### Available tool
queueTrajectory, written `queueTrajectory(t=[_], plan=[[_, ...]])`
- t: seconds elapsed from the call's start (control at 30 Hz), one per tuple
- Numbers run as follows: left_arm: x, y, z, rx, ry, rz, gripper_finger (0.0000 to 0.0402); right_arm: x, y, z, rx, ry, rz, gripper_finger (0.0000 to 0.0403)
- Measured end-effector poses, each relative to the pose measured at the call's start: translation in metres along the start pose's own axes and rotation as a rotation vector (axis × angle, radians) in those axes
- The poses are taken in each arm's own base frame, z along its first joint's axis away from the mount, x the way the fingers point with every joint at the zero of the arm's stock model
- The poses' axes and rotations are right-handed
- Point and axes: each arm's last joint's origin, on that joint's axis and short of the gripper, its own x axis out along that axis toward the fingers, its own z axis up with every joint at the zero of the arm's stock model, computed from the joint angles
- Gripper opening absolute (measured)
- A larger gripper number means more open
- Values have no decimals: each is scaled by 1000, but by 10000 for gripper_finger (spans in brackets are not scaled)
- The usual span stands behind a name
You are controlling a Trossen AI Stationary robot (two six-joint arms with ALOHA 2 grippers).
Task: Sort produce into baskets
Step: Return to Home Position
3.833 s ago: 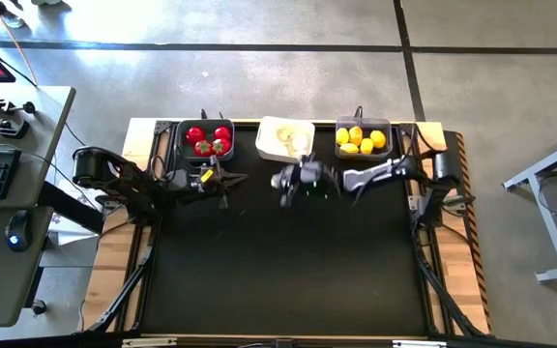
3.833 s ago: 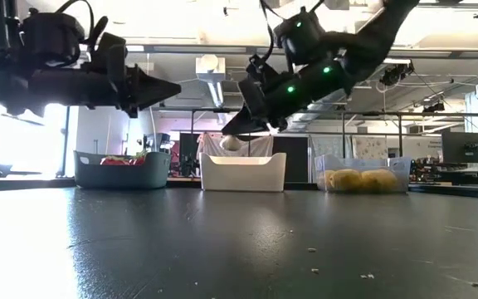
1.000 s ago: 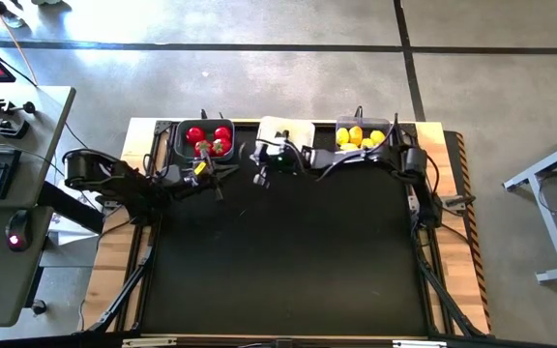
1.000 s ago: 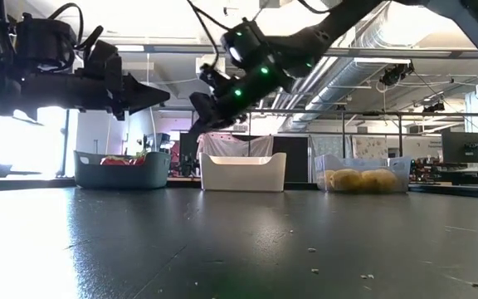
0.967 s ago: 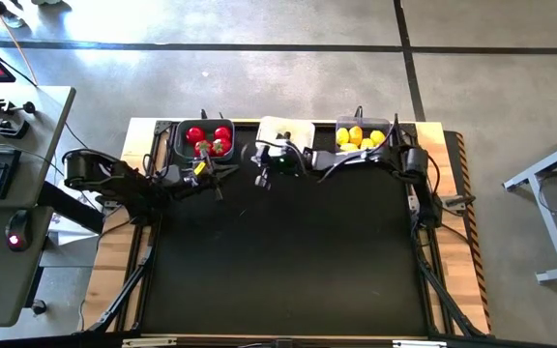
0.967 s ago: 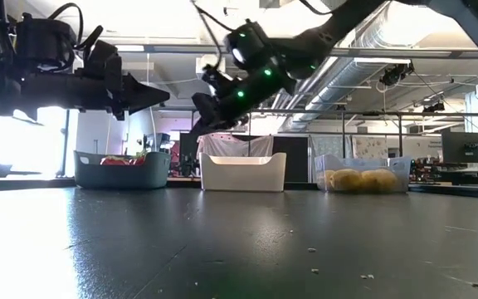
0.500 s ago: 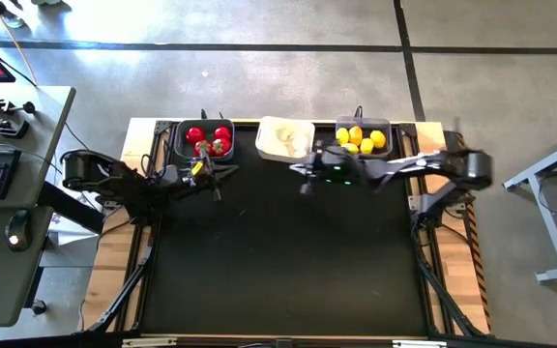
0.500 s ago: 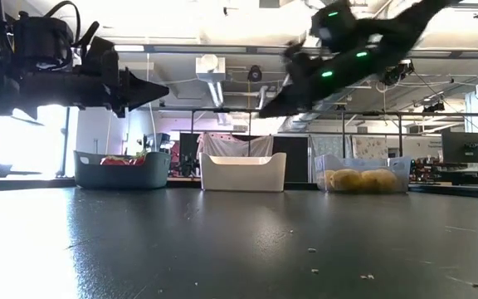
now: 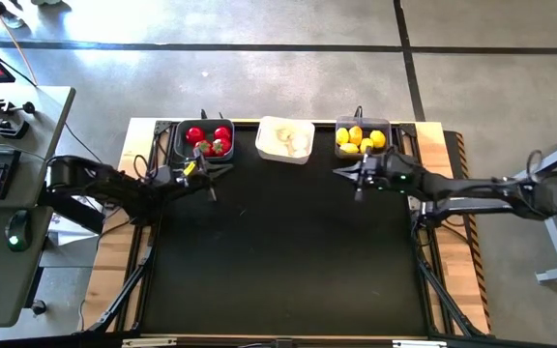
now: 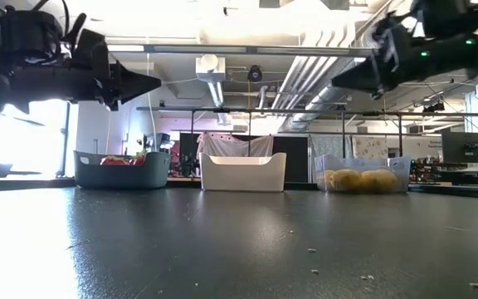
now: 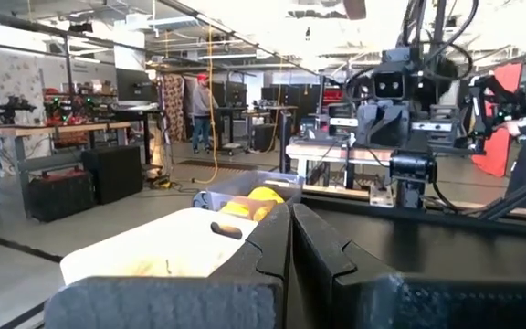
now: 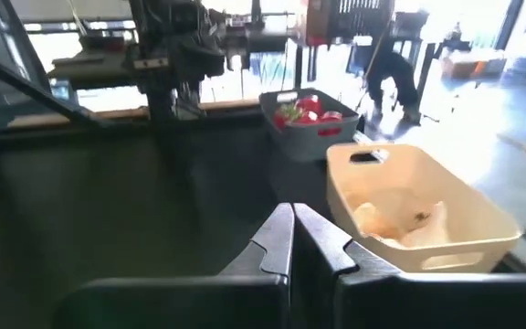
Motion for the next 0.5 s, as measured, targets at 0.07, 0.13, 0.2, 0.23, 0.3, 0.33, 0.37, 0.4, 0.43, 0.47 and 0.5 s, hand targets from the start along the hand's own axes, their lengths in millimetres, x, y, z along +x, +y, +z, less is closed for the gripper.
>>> queueTrajectory(t=[0.07,0.13,0.2,0.23,0.3,0.33,0.37,0.4,0.43,0.47,0.5], plan=[[-1,0,3,-8,-4,-1,0,-11,-2,-2,-8,-35,-7,0],[-2,0,6,-7,-18,-3,0,-21,-3,-6,-13,-72,-11,0],[-4,0,9,-7,-14,-2,0,-30,-4,-9,-11,-110,-6,0],[-5,1,11,-2,-22,4,0,-34,-5,-11,-11,-128,-6,0],[-7,1,15,5,-34,20,0,-41,-5,-16,-12,-160,-2,0],[-7,2,16,5,-30,33,0,-45,-6,-18,-15,-175,-5,0],[-9,2,17,5,-28,44,0,-48,-6,-19,-17,-189,-10,0],[-10,3,19,5,-36,52,0,-51,-7,-21,-19,-199,-15,0],[-11,3,21,7,-39,65,0,-54,-7,-22,-19,-204,-17,0],[-12,4,21,13,-31,83,0,-57,-7,-23,-19,-205,-20,0],[-14,5,22,20,-18,104,0,-60,-7,-24,-20,-213,-24,0]])
